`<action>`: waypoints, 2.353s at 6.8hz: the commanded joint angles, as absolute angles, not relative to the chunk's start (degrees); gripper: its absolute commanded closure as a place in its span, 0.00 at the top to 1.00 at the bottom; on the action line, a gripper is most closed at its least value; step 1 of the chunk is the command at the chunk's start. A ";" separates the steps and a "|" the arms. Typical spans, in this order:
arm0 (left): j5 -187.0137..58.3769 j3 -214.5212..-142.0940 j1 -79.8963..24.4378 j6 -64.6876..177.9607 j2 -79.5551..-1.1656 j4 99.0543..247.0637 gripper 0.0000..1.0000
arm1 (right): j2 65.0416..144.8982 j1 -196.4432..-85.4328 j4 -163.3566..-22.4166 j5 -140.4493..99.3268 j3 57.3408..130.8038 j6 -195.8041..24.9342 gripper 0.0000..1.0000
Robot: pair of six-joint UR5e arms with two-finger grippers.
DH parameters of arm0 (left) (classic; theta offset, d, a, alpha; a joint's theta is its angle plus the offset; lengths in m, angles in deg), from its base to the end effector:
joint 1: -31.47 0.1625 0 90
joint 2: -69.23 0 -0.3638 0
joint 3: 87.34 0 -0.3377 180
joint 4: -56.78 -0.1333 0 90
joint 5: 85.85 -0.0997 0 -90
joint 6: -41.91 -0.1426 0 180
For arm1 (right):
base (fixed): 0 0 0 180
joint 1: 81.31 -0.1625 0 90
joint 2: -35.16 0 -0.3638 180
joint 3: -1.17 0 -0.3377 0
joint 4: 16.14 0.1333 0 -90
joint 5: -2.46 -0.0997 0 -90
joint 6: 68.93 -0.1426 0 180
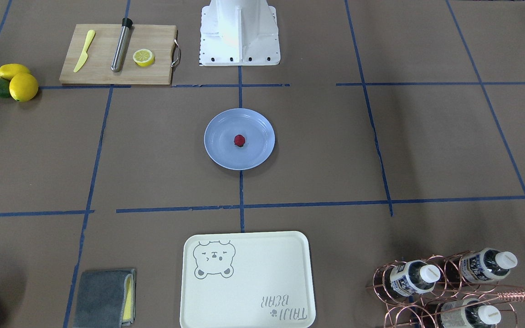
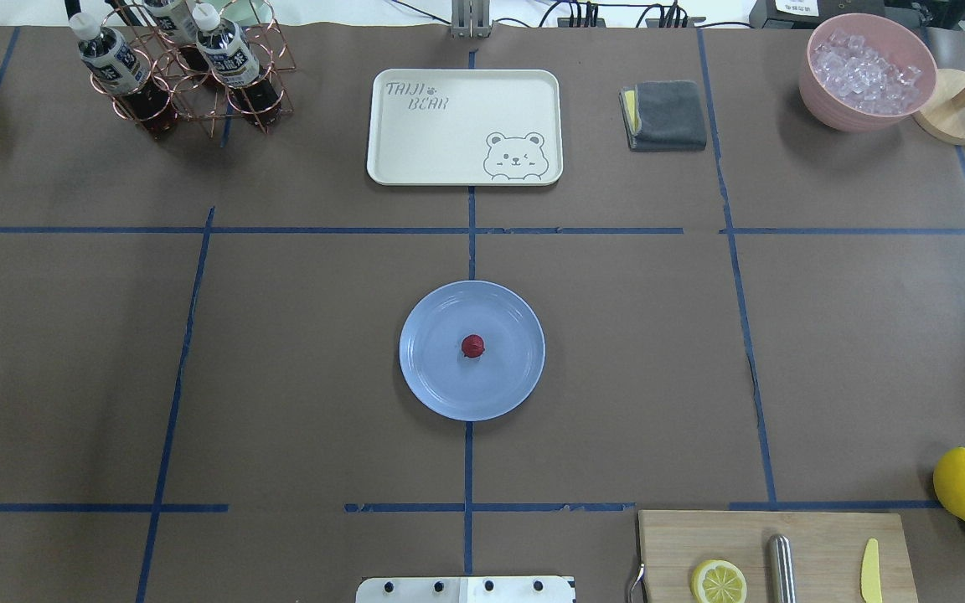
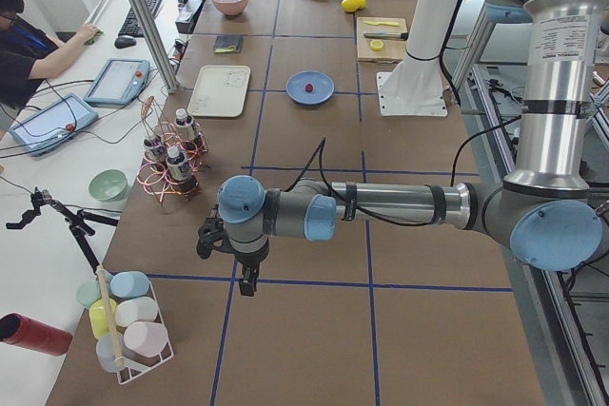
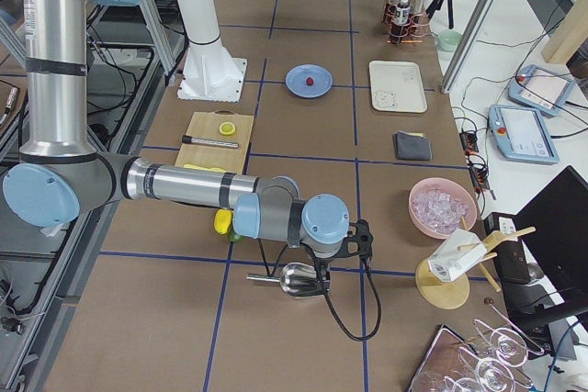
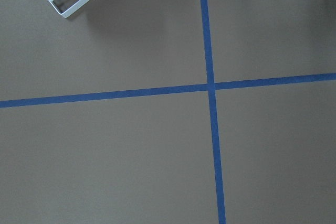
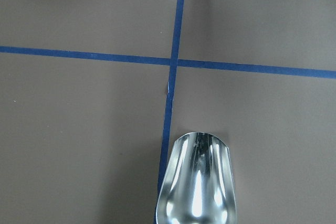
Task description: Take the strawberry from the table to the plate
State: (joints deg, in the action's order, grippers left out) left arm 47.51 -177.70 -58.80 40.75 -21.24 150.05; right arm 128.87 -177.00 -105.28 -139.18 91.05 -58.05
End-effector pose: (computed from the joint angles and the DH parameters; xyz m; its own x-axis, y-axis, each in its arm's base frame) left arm -0.0375 -0.4473 0.6177 0.7272 0.0658 -0.6832 -0.0100 0.9963 0.0853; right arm 0.0619 -0.4042 0.6416 0.6212 -0.0874 0.7788 0.0186 0.9951 0.0969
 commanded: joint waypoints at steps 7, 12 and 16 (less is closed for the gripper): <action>47.65 -177.34 -58.80 40.85 -21.21 150.38 1.00 | 128.94 -177.20 -105.00 -139.13 91.17 -59.70 1.00; 47.65 -177.25 -58.80 40.85 -21.21 150.47 1.00 | 128.85 -177.20 -105.00 -139.22 91.17 -59.71 1.00; 47.65 -177.43 -58.80 40.85 -21.21 150.56 1.00 | 128.76 -177.20 -105.00 -139.22 91.25 -59.71 1.00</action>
State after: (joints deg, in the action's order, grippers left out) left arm 47.65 -177.33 -58.80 40.85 -21.20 150.55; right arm 128.75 -177.19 -105.00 -139.22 91.25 -59.70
